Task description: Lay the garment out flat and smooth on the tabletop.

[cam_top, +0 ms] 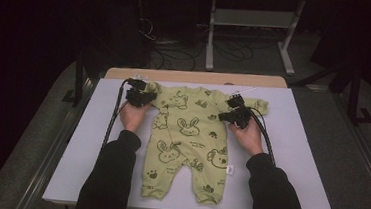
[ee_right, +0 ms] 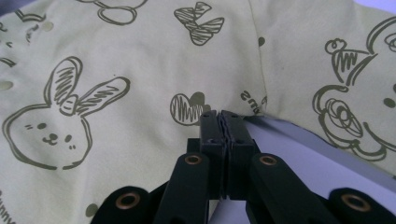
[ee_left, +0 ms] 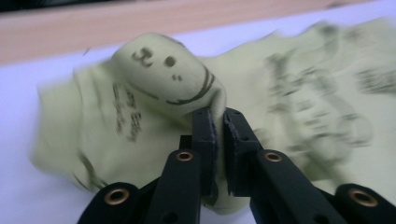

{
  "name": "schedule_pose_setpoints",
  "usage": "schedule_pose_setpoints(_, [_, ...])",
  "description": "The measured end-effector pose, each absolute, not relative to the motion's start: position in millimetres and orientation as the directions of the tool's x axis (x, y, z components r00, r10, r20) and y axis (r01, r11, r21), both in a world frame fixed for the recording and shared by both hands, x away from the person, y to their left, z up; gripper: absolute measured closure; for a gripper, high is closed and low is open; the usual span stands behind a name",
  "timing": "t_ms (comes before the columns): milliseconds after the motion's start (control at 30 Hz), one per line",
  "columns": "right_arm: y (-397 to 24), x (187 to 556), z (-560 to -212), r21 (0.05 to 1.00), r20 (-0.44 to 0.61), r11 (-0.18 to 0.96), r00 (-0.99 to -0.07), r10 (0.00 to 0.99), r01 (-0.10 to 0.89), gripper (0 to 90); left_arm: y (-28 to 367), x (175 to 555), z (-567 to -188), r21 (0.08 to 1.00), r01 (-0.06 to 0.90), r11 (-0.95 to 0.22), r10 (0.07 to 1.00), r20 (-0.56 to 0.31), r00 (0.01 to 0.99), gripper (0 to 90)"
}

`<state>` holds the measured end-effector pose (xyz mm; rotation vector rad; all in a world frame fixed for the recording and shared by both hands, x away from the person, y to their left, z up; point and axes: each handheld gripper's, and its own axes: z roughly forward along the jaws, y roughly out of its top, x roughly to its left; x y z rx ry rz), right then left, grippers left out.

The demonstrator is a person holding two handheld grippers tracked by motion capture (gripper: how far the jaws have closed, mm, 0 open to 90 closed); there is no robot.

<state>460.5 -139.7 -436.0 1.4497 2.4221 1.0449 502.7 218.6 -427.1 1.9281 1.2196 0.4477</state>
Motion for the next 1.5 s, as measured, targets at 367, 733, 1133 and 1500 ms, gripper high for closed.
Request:
schedule_pose_setpoints(367, [-141, 458, -437, 0.627, 0.234, 0.290, -0.530, 0.815, 0.723, 87.6, 145, 470, -427, 0.739, 0.516, -0.433, 0.758, -0.010, 0.652, 79.3])
schedule_pose_setpoints(733, [-141, 457, -437, 0.627, 0.240, 0.285, -0.527, 0.815, 0.725, 87.6, 127, 470, -441, 0.683, 0.548, -0.484, 0.696, -0.079, 0.713, 67.9])
schedule_pose_setpoints(1133, [-142, 456, -436, 0.634, 0.245, 0.277, -0.528, 0.813, 0.722, 87.6, 188, 482, -396, 0.815, 0.534, -0.225, 0.757, -0.199, 0.623, 52.2])
schedule_pose_setpoints(1500, [-141, 457, -440, 0.629, 0.240, 0.288, -0.533, 0.811, 0.722, 87.6, 218, 505, -428, 0.738, 0.666, -0.112, 0.846, -0.280, 0.453, 45.2])
